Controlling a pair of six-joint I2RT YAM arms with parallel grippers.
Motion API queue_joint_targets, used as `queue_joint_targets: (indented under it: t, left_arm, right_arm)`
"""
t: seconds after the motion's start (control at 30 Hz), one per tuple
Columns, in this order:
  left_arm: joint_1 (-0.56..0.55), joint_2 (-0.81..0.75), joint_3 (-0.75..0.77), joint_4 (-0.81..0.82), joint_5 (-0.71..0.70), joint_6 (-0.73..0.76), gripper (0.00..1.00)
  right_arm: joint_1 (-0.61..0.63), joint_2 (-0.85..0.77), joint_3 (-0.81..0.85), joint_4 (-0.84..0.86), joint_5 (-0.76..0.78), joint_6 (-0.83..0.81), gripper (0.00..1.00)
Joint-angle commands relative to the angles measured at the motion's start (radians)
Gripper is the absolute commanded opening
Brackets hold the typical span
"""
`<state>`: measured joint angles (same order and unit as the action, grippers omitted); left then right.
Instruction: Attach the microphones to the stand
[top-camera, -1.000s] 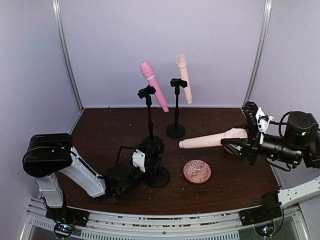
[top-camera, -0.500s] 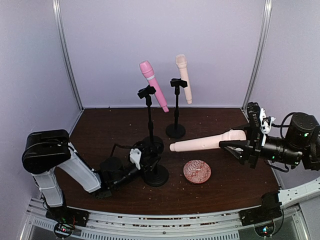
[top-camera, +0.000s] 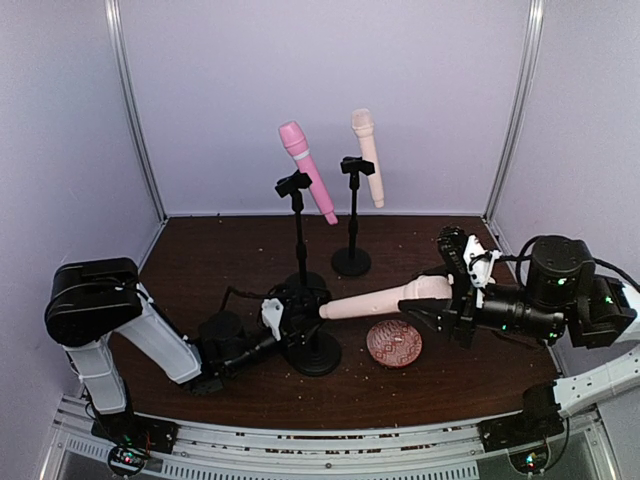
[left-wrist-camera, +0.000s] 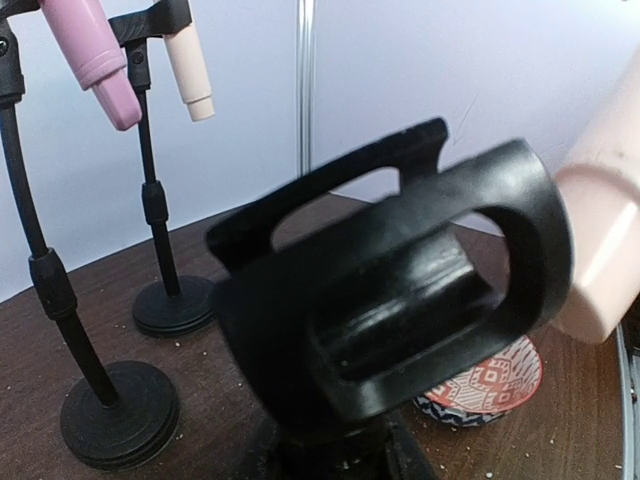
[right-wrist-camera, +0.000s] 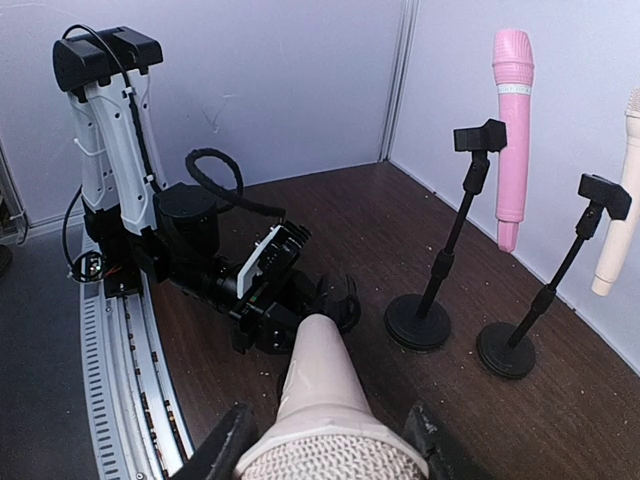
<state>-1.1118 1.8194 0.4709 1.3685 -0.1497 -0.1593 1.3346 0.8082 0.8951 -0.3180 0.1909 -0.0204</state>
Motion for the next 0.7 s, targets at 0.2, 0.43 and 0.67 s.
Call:
queue_joint_targets:
  t: [0.2, 0.43, 0.67]
  left_arm:
    - [0.002, -0.005, 0.001, 0.166, 0.025, -0.008, 0.0]
    - [0.001, -0.002, 0.005, 0.167, 0.026, -0.009, 0.0]
    - [0.001, 0.0, 0.006, 0.167, 0.024, -0.01, 0.0]
  right_arm:
    - [-0.002, -0.01, -0.025, 0.077, 0.05, -0.033, 0.0]
    - [-0.002, -0.047, -0.033, 0.091, 0.058, -0.035, 0.0]
    - [-0.002, -0.005, -0.062, 0.126, 0.05, -0.069, 0.0]
